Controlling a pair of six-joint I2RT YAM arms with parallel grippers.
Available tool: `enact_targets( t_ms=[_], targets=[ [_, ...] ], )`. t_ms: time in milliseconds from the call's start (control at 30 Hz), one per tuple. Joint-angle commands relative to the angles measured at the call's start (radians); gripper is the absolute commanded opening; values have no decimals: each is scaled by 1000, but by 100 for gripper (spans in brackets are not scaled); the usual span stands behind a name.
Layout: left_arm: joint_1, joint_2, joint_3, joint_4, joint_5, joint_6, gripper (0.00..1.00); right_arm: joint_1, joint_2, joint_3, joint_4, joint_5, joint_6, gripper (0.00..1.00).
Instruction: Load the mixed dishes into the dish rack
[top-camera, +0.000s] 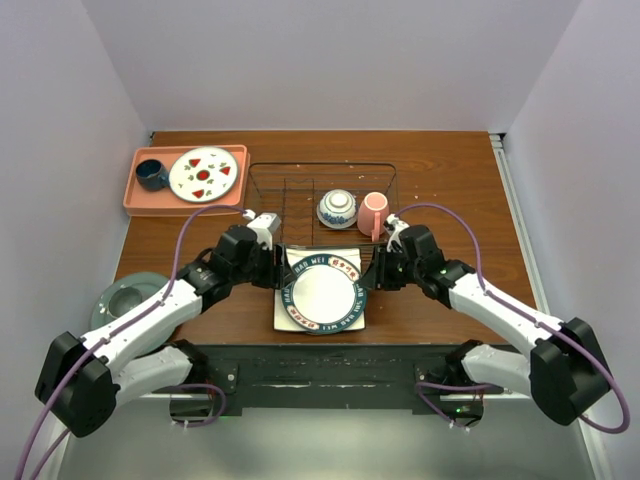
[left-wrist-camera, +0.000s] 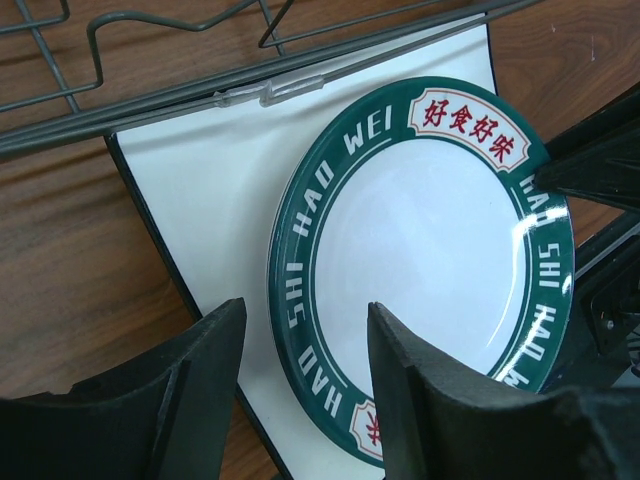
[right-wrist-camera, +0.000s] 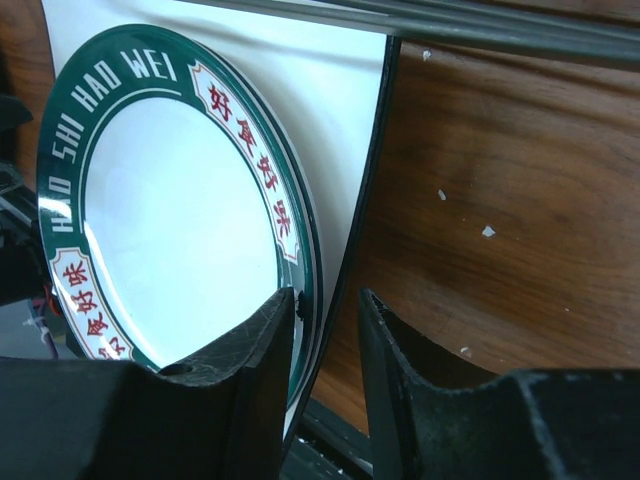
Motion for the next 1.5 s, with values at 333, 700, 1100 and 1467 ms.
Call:
enact_targets(
  t_ms=[333, 700, 1100, 1467],
  targets=[
    [1, 9, 2, 50, 28, -6, 53, 5, -31, 46, -70, 49, -32, 0],
    [1, 3, 27, 9, -14, 14, 53, 6, -97, 134, -222, 188, -72, 0],
    [-17, -13, 47, 62, 57, 20, 44, 5, -163, 175, -271, 233, -70, 0],
    [-62, 79, -2, 134, 66, -22, 24, 6, -210, 157, -248, 247, -47, 0]
  ],
)
